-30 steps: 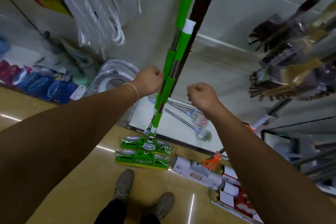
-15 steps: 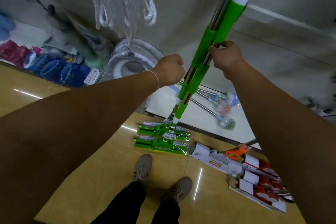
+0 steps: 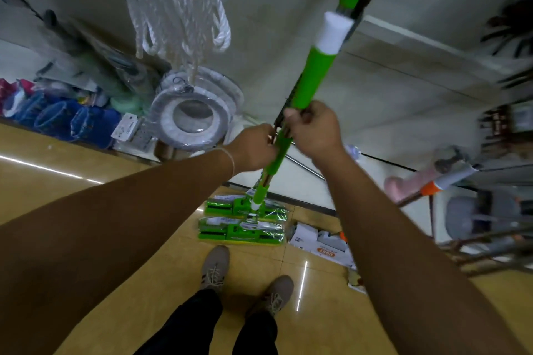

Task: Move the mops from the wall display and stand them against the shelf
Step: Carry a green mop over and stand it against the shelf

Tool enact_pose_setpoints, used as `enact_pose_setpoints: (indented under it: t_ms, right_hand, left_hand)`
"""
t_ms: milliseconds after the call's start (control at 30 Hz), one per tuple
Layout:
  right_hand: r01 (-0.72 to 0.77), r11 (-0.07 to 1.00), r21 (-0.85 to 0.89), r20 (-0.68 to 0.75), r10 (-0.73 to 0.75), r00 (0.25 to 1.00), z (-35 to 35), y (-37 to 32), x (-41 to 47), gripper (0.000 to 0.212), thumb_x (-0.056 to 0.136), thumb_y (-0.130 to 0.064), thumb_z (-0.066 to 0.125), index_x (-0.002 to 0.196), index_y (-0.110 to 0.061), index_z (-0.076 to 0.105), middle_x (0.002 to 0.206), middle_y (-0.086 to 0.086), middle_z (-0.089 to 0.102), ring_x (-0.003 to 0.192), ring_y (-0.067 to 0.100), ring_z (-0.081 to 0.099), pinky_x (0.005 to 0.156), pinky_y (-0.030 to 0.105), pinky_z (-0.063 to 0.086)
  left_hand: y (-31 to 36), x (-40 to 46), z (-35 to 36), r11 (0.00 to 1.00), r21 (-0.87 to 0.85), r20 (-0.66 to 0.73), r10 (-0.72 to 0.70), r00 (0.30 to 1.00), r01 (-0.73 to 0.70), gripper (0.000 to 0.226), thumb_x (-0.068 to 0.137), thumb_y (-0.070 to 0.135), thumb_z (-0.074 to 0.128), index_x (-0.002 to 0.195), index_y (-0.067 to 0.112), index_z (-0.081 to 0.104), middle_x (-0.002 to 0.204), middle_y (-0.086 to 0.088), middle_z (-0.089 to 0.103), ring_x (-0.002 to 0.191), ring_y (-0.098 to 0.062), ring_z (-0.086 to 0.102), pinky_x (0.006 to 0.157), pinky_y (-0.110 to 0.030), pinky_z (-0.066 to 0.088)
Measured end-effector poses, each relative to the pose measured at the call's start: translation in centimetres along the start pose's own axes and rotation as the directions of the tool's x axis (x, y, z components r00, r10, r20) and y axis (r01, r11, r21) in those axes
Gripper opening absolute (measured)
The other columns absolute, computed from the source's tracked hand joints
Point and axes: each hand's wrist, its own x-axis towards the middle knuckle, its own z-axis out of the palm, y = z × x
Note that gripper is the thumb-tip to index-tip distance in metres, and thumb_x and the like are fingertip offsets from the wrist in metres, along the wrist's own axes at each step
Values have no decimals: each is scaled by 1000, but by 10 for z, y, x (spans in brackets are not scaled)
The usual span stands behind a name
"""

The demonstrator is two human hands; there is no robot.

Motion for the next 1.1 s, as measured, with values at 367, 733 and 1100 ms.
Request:
enact_pose_setpoints:
  t_ms: [367,733,1100]
  right_hand:
    - [118,985,-122,96,-107,990,-56,15,-151,17,92,-26,62,98,-12,57,86,4,62,83,27,60,74,39,47]
    - [179,981,-70,-63,-183,981,-184,8,-236,15,93,-29,62,98,-18,52,87,-2,58,86,22,58,67,26,33]
    - [101,995,0,-372,-94,924,-367,61,-349,15,94,-32,61,94,-19,53,80,-8,57,85,20,59,70,29,40]
  left_hand:
    - [29,-95,47,986,88,347,100,932,-139,20,90,13,55,110,9,59,108,-13,66,100,-28,62,73,-20,38]
    - [152,-173,58,879,126,421,372,827,-460,7,65,38,45,61,35,50,62,18,57,66,-2,53,59,-14,37]
    - [324,-251,166,717,264,543,442,713,-646,20,83,26,68,92,8,66,96,-13,69,92,-29,65,86,-41,53]
